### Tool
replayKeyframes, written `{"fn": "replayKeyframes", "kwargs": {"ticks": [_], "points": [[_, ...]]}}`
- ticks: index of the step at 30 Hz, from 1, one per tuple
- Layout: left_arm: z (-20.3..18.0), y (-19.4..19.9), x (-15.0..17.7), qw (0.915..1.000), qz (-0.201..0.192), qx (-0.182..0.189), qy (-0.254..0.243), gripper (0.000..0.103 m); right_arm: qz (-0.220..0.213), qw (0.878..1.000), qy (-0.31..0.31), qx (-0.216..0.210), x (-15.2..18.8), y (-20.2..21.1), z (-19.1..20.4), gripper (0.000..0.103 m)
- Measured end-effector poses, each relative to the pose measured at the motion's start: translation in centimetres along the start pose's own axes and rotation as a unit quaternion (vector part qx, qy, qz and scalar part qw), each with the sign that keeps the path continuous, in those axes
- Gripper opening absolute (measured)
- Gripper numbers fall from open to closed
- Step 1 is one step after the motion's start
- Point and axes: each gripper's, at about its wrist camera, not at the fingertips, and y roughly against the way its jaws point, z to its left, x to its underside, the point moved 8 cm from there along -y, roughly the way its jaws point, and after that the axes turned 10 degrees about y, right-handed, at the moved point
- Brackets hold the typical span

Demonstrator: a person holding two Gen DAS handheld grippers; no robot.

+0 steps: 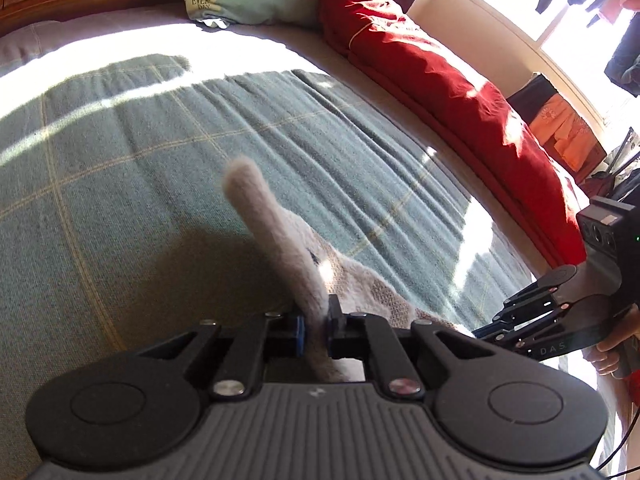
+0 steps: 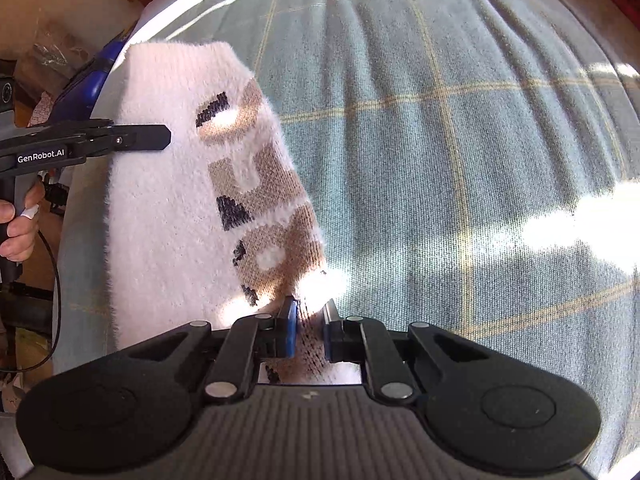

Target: Fold clothes

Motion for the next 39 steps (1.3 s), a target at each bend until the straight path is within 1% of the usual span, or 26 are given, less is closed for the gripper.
{"fn": "replayKeyframes", "kwargs": {"ticks": [1,2,4,7,9,10,12,14,15,16,18,19,20,22,23,24,25,26,28,29,32,33,34,35,37,39], "points": [[0.3,-0.3,0.1,1.0000,0.004,-0.004,-0.002,0.010,-0.003,1.000,-0.007,0.008,0.0,-0.1,-0.1,0.015],[0.6,-0.6,0.1,0.9999,0.007,-0.008,-0.005,0.013,-0.007,1.000,-0.013,0.015,0.1,-0.2,-0.3,0.021],[1.3,-0.4,0.0,0.9998,0.005,-0.020,-0.008,0.018,-0.037,0.998,-0.036,0.022,-0.3,0.5,0.0,0.023],[2.1,1.1,-0.6,0.9988,-0.015,-0.044,-0.013,0.020,-0.090,0.993,-0.070,0.041,-0.4,3.4,0.0,0.024],[2.2,2.3,-0.9,0.9974,-0.028,-0.063,-0.023,0.021,-0.111,0.987,-0.095,0.061,0.4,5.6,-0.6,0.024],[2.0,3.1,-0.9,0.9963,-0.035,-0.071,-0.034,0.022,-0.115,0.985,-0.107,0.075,1.4,6.3,-0.4,0.024],[0.7,4.0,-0.6,0.9941,-0.038,-0.072,-0.072,0.023,-0.114,0.980,-0.129,0.102,3.6,7.5,0.1,0.024],[-1.4,4.5,0.4,0.9896,-0.032,-0.069,-0.122,0.028,-0.106,0.975,-0.148,0.125,5.8,7.6,0.9,0.024],[-2.6,4.5,1.0,0.9869,-0.026,-0.059,-0.148,0.034,-0.102,0.973,-0.159,0.135,6.7,7.2,1.4,0.024],[-3.8,4.3,1.8,0.9836,-0.018,-0.046,-0.174,0.040,-0.101,0.969,-0.177,0.143,8.0,7.1,1.8,0.024],[-6.0,3.6,3.8,0.9750,-0.001,-0.022,-0.221,0.044,-0.105,0.958,-0.210,0.162,10.0,6.5,2.3,0.024],[-6.9,2.9,4.8,0.9694,0.011,-0.018,-0.245,0.045,-0.112,0.952,-0.229,0.171,10.9,6.0,2.5,0.026],[-7.5,2.3,5.8,0.9635,0.020,-0.021,-0.266,0.045,-0.122,0.942,-0.252,0.183,11.9,5.6,2.4,0.029],[-7.8,1.1,7.4,0.9543,0.029,-0.031,-0.296,0.045,-0.135,0.932,-0.276,0.191,12.6,4.4,2.2,0.030],[-7.4,0.3,8.0,0.9527,0.043,-0.042,-0.298,0.046,-0.143,0.928,-0.278,0.202,12.6,3.8,2.0,0.030],[-6.7,-0.3,8.5,0.9541,0.057,-0.053,-0.289,0.046,-0.152,0.924,-0.278,0.214,12.5,3.1,1.8,0.031],[-6.3,-0.3,8.8,0.9553,0.056,-0.049,-0.286,0.047,-0.162,0.918,-0.280,0.228,12.1,2.9,1.4,0.033],[-5.9,-0.2,9.0,0.9562,0.056,-0.046,-0.284,0.047,-0.173,0.912,-0.282,0.241,11.6,2.6,1.0,0.037],[-5.9,0.1,9.2,0.9513,0.062,-0.057,-0.297,0.050,-0.186,0.907,-0.287,0.246,10.6,2.5,0.2,0.043],[-6.0,0.2,9.2,0.9488,0.066,-0.064,-0.302,0.050,-0.195,0.903,-0.293,0.247,10.2,2.7,-0.3,0.044],[-7.1,0.6,8.9,0.9428,0.074,-0.077,-0.316,0.048,-0.211,0.901,-0.305,0.223,10.5,4.6,-0.7,0.044],[-7.7,0.9,8.7,0.9400,0.073,-0.078,-0.324,0.048,-0.218,0.904,-0.299,0.213,10.9,5.5,-0.2,0.044],[-8.8,1.3,8.8,0.9372,0.070,-0.067,-0.335,0.048,-0.222,0.907,-0.293,0.204,11.3,6.1,0.3,0.045],[-10.0,1.7,9.0,0.9347,0.070,-0.054,-0.344,0.048,-0.225,0.909,-0.289,0.198,12.1,7.3,1.1,0.050],[-12.6,2.4,10.1,0.9295,0.072,-0.021,-0.361,0.048,-0.217,0.913,-0.281,0.200,13.8,8.7,2.3,0.057],[-15.3,3.0,11.9,0.9230,0.080,0.020,-0.376,0.048,-0.205,0.915,-0.277,0.209,16.5,9.8,4.0,0.057]]}}
